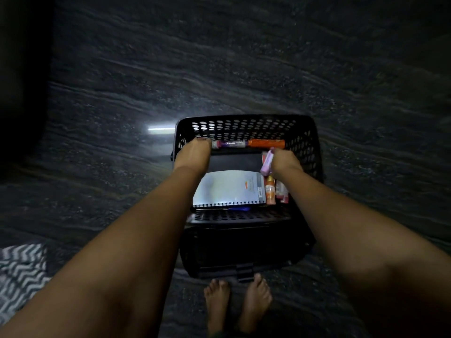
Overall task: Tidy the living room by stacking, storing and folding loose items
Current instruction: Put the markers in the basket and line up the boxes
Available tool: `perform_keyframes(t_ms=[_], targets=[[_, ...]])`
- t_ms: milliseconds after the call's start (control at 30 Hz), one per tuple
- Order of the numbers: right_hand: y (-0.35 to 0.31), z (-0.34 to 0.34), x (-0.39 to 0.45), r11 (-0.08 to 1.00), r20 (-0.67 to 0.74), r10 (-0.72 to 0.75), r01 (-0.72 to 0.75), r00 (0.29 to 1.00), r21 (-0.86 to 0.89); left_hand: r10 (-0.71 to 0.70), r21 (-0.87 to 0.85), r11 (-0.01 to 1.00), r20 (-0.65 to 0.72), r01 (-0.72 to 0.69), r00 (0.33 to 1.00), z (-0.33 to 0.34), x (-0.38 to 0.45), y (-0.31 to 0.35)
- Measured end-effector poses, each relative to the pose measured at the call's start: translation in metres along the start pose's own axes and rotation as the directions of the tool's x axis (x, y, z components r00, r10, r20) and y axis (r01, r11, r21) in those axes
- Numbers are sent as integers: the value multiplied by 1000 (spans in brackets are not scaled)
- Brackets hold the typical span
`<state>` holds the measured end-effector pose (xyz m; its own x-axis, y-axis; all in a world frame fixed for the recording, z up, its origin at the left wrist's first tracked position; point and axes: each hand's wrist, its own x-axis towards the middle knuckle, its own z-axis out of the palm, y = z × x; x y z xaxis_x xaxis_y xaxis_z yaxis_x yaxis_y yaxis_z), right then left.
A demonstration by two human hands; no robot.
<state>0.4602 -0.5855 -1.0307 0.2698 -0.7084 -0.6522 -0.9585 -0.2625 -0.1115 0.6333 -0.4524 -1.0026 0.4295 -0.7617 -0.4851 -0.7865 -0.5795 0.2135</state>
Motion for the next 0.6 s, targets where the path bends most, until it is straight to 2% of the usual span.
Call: perform_keyframes(t_ms=[133,233,300,400,500,600], targets=[[5,26,8,998,64,56,-58,996,22,-29,-66,997,21,31,999,10,8,6],[17,63,25,995,81,72,-76,994,58,-8,-129,991,77,18,997,48,21,10],[25,86,37,998,48,46,-48,998,42,0,-145,989,107,15,994,75,30,14],[36,104,55,997,-10,-73,73,997,-31,30,-164,986,128,-9,991,105,40,21],[46,106,68,986,35,-162,163,986,-44,68,-185,982,147,-40,987,122,45,27],[59,104,66,967,74,-165,176,983,-184,50,-200,980,159,-18,986,129,45,29]])
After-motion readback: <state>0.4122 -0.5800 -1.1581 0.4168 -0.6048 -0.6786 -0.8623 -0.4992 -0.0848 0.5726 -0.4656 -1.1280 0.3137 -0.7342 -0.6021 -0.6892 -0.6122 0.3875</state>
